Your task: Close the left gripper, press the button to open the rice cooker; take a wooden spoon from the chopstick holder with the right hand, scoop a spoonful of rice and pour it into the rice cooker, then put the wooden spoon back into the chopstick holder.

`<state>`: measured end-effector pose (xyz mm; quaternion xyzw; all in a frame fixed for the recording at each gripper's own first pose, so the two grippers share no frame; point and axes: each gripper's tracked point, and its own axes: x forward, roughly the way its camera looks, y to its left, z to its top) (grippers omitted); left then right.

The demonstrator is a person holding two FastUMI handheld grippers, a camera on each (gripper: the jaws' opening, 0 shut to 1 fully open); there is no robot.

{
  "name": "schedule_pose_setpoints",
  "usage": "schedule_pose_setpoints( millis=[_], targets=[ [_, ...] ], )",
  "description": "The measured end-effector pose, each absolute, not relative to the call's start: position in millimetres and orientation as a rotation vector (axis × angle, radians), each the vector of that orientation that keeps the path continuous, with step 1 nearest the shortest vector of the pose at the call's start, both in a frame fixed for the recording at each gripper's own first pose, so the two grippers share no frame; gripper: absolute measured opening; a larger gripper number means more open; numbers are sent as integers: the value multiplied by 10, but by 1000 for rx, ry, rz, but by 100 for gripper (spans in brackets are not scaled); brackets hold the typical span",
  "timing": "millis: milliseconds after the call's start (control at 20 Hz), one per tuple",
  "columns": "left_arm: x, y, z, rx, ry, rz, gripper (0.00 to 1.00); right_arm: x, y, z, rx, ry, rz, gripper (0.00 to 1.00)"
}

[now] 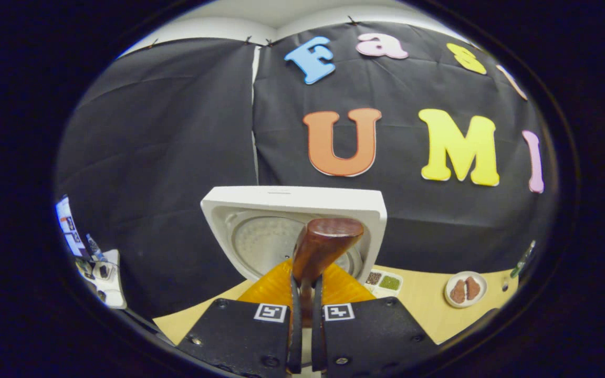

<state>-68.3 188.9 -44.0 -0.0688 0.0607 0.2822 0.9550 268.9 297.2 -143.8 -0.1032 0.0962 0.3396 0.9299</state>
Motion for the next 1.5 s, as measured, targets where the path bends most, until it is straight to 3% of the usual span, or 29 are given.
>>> schedule_pose_setpoints(
  millis=[500, 750, 1150, 1500],
  targets=[
    [-680, 1776, -393, -121, 117, 570, 95, 2302, 3044, -1235, -469, -11, 777, 12],
    [-678, 1685, -349, -119, 104, 571, 95, 2193, 3022, -1156, -464, -30, 805, 12],
    [-543, 1384, -316, -128, 91, 543, 95, 2155, 2645, -782, -194, 70, 795, 12],
    [-265, 970, -192, -105, 50, 472, 94, 2287, 1576, -476, 99, 204, 678, 12]
  ],
)
